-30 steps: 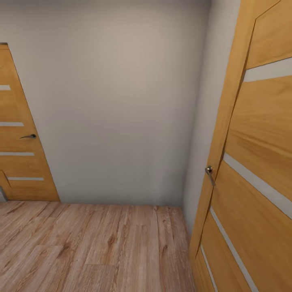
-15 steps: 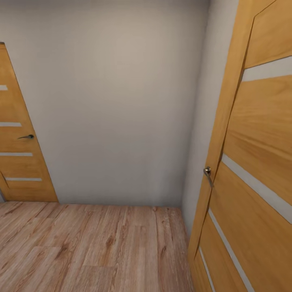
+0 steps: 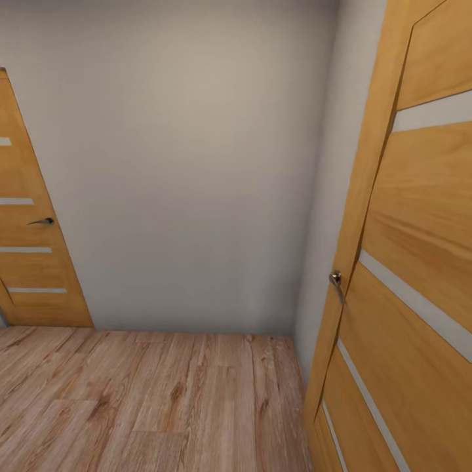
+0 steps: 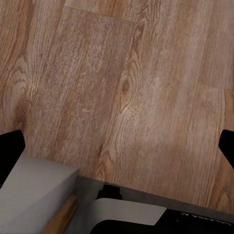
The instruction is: Move the two storage containers from the living room to the garage. In the garage, place one container on the floor and stack the other container on top of it (either order is fine).
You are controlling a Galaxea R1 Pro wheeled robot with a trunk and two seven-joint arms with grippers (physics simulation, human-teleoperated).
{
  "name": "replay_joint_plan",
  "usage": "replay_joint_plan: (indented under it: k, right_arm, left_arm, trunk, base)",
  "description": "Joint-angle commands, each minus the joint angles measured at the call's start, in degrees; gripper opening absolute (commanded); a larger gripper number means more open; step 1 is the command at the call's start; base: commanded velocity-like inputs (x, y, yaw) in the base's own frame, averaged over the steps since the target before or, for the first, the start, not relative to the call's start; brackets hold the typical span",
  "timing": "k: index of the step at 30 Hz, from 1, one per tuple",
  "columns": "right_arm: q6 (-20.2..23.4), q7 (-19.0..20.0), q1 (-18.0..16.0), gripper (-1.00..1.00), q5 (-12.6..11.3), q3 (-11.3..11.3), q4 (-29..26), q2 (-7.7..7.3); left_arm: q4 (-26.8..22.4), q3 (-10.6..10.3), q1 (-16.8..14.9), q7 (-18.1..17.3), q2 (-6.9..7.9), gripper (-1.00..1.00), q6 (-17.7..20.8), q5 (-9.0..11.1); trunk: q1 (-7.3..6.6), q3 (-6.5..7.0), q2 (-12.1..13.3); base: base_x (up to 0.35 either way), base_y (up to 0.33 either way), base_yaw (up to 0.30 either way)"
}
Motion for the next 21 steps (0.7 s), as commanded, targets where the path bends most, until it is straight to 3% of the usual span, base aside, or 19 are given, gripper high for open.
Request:
replay_joint_plan:
  k: [1,8,21]
  right_arm:
    - [-0.1,-0.1,0.0,1.0,0.2,0.2,0.1,-0.02]
    - [-0.1,-0.1,0.0,1.0,0.1,0.2,0.1,-0.02]
    - [-0.1,-0.1,0.0,1.0,0.1,0.2,0.1,-0.02]
  left_arm:
    - [0.2,0.3,-0.1,0.0,0.02,1.0,-0.4,0.0]
    - [0.2,0.3,-0.1,0.0,0.01,1.0,-0.3,0.0]
    - [0.2,0.3,-0.1,-0.1,-0.21,1.0,-0.4,0.0]
  trunk:
    - [0.04,-0.05,-0.1]
    - [0.04,-0.05,-0.1]
    - [0.04,-0.05,-0.1]
  base:
    - [0.21,0.0,0.0]
    - [0.237,0.0,0.0]
    - [0.021,0.0,0.0]
